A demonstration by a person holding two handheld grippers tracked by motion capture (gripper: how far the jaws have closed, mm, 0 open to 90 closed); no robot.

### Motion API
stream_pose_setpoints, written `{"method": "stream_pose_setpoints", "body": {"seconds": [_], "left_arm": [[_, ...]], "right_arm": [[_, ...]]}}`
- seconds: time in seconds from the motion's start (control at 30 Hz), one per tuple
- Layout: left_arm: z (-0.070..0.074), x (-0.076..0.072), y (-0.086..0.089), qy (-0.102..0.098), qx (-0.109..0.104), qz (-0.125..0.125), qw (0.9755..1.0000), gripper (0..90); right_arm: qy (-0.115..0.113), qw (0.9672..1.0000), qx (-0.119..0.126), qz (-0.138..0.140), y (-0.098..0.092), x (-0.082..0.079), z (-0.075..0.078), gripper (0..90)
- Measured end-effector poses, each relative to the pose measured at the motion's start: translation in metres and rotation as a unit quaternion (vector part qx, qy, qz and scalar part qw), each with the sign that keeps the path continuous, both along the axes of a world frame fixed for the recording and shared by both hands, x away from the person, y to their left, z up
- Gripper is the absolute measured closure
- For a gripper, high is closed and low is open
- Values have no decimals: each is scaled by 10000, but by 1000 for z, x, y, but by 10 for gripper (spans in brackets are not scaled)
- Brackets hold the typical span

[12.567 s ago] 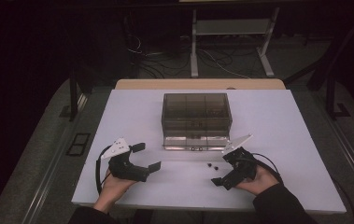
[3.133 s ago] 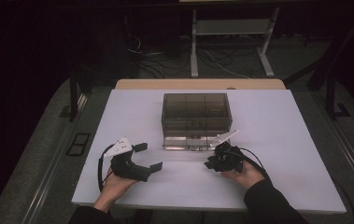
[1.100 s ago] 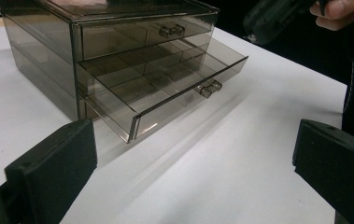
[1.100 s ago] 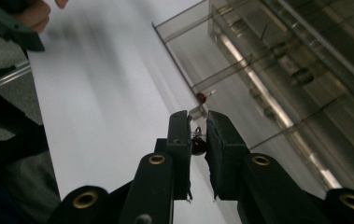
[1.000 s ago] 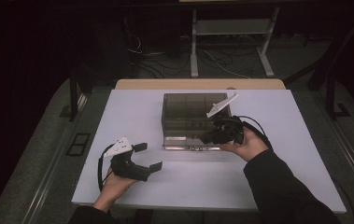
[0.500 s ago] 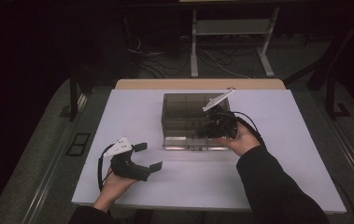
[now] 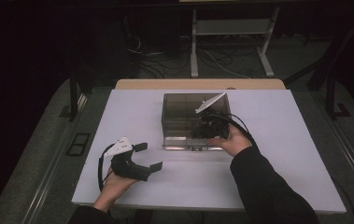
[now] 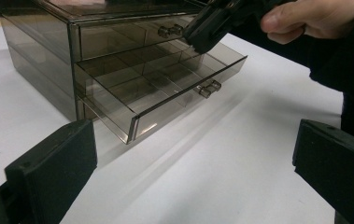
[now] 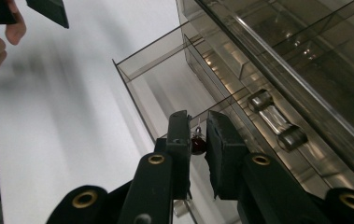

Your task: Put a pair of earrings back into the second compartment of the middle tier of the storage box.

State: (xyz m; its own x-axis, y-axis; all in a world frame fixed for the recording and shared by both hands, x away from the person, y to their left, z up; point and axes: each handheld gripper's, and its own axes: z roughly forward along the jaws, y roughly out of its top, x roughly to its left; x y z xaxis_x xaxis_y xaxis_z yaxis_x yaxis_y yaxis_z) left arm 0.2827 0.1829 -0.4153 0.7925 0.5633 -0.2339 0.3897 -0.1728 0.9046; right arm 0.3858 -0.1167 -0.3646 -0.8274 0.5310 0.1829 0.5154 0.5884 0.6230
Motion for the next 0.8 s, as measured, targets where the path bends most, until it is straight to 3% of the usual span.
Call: {"method": "stream_pose_setpoints", "body": {"seconds": [0.5, 0.57, 0.8], "left_arm": [[0, 1, -1, 5, 4, -28, 10000, 0], [0, 1, -1, 8, 14, -39, 10000, 0], [0, 0, -1, 12, 18, -37, 10000, 0]], "right_arm": [[166, 9998, -131, -50, 11, 12, -25, 770], [119, 9998, -162, -81, 11, 12, -26, 711], [50, 9999, -105, -82, 7, 7, -17, 671]]}}
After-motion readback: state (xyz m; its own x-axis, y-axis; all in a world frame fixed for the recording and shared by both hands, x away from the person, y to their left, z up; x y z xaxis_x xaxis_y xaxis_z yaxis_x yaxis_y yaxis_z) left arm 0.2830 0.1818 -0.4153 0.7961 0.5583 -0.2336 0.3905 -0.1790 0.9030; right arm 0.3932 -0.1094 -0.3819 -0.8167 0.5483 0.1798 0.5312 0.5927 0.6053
